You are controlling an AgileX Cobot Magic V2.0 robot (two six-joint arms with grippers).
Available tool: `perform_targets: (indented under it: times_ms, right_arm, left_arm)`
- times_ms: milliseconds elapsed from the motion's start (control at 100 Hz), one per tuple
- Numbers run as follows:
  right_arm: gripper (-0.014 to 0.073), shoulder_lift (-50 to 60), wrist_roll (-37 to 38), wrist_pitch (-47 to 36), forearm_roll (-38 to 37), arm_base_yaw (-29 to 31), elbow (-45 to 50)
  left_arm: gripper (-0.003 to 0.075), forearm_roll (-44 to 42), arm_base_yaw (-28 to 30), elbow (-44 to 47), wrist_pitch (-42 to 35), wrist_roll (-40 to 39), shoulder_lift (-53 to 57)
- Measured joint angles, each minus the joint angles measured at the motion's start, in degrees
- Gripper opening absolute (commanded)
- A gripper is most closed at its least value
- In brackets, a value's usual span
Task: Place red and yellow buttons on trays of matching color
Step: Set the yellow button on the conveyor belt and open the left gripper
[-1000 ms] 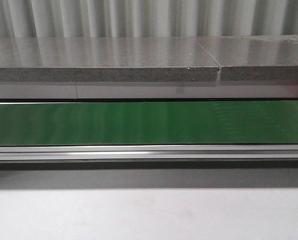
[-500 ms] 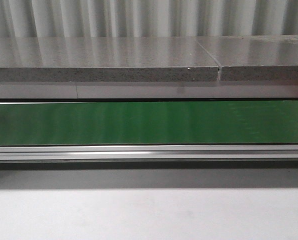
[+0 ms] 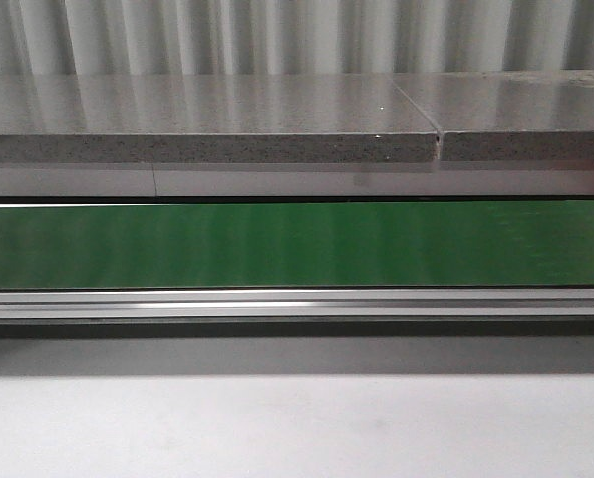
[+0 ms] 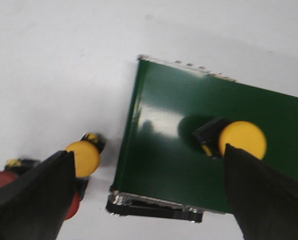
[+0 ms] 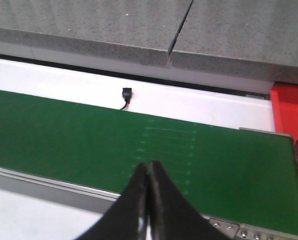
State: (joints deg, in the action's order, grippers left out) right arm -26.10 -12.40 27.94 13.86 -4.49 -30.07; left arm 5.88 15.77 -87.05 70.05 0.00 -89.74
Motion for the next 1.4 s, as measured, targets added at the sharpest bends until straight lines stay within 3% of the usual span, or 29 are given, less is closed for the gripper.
perform_targets:
  times_ms: [370, 710, 1120, 1400]
  right_arm:
    - [-0.0066, 0.0, 0.0, 0.0, 0.0, 0.0, 0.0]
    - [-0.0066, 0.0, 0.0, 0.0, 0.0, 0.0, 0.0]
    - [-0.0066, 0.0, 0.0, 0.0, 0.0, 0.0, 0.0]
    - [-0.0066, 0.0, 0.0, 0.0, 0.0, 0.0, 0.0]
  left_arm:
    - [0.0585, -5.1, 8.5, 6.1, 1.0, -12.2, 0.0]
    - [0.0585, -12.5, 10.1, 10.5, 1.0, -30.0, 0.0]
    - [0.0532, -9.8, 16.2, 11.4, 0.7, -31.3, -4.2]
    - [0.0532, -6.9, 16.8, 11.4, 0.1, -28.8, -10.3]
